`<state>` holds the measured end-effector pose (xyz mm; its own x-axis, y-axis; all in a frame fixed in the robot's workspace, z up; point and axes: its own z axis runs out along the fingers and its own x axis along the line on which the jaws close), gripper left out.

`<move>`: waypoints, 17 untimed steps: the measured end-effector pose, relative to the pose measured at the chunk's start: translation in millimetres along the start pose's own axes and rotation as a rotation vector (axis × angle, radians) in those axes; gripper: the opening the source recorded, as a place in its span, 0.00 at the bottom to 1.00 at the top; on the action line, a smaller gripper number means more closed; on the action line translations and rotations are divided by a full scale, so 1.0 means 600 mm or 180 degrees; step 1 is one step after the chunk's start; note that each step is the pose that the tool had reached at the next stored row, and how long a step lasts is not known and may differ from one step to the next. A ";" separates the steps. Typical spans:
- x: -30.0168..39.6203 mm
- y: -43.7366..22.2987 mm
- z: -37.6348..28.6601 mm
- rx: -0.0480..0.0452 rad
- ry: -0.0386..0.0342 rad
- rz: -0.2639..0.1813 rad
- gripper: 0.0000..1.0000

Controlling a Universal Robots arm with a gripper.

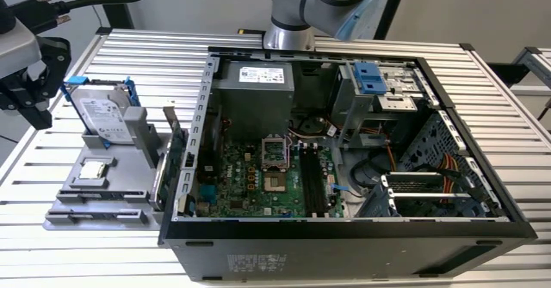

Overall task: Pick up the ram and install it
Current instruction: 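Pick up the ram and move it above insertion slot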

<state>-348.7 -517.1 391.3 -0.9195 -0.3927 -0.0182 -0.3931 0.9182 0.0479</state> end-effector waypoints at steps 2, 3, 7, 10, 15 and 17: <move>0.000 0.000 0.000 0.0000 0.0000 -0.0002 0.00; 0.000 0.000 0.000 0.0000 0.0000 -0.0005 0.00; 0.000 0.000 0.000 -0.0001 0.0003 -0.0049 0.00; 0.000 0.000 0.000 -0.0004 0.0010 -0.0199 0.00; 0.000 0.000 0.000 -0.0006 0.0015 -0.0309 0.00; 0.000 0.000 0.000 -0.0006 0.0017 -0.0349 0.00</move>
<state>-348.7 -517.1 391.2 -0.8710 -0.4910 -0.0182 -0.4913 0.8697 0.0479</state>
